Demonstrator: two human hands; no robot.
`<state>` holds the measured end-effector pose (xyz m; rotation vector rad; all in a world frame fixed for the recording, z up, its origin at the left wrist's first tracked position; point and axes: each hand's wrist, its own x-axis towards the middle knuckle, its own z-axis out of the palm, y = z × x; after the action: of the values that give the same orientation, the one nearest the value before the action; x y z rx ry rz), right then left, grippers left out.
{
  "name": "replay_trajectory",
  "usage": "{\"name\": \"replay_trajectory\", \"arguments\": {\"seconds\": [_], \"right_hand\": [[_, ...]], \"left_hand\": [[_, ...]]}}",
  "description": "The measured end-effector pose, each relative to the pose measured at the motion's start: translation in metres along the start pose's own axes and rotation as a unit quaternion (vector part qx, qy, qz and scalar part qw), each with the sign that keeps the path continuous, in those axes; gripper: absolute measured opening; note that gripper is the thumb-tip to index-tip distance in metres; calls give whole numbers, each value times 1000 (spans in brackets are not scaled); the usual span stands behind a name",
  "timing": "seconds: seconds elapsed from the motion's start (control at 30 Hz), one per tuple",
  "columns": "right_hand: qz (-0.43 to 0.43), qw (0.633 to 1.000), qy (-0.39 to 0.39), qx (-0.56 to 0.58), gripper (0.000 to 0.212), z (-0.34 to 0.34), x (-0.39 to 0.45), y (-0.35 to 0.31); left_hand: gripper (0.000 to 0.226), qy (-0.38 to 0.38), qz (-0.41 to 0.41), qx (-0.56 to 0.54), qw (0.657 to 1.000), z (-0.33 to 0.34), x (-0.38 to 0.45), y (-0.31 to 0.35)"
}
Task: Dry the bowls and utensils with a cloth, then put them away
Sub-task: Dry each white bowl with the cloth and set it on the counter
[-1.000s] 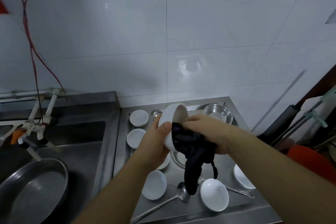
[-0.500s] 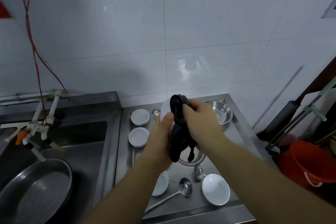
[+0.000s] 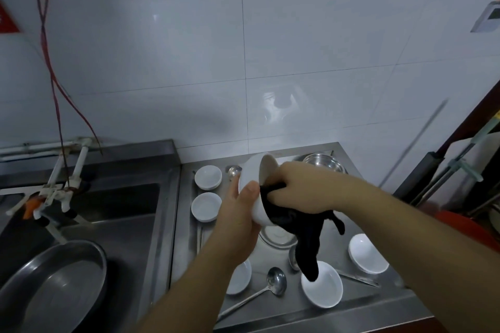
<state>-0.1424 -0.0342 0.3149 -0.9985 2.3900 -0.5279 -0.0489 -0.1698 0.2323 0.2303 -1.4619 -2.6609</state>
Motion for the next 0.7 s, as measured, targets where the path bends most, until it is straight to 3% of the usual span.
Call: {"name": "replay_trajectory", "arguments": {"seconds": [0.07, 0.1, 0.2, 0.23, 0.33, 0.4, 0.47, 0.53, 0.6, 0.7], "right_hand": [[6, 986, -11, 165, 31, 9, -1, 6], [12, 960, -6, 278, 28, 17, -1, 7], [15, 832, 62, 550, 27, 41, 5, 1], [19, 820, 98, 564, 28, 46, 9, -1], [24, 888, 203, 412, 22, 48, 16, -4], [37, 911, 215, 349, 23, 43, 17, -4], [56, 919, 176, 348, 27, 40, 16, -5], [87, 897, 121, 415, 30, 38, 15, -2], [120, 832, 79, 536, 41, 37, 12, 7], [109, 775, 42, 621, 72, 39, 6, 15]], "left_hand": [[126, -15, 6, 0, 1000, 0, -3, 1], [128, -14, 9, -1, 1000, -1, -3, 3], [127, 1, 10, -11, 1000, -4, 0, 3], [124, 8, 8, -10, 1000, -5, 1, 2], [102, 32, 22, 11, 999, -7, 7, -3], [81, 48, 40, 63, 996, -10, 11, -6], [70, 56, 68, 152, 984, -12, 13, -8], [69, 46, 99, 228, 967, -14, 14, -7], [76, 27, 107, 267, 957, -19, 14, -4], [91, -17, 93, 320, 943, -25, 16, 6]]}}
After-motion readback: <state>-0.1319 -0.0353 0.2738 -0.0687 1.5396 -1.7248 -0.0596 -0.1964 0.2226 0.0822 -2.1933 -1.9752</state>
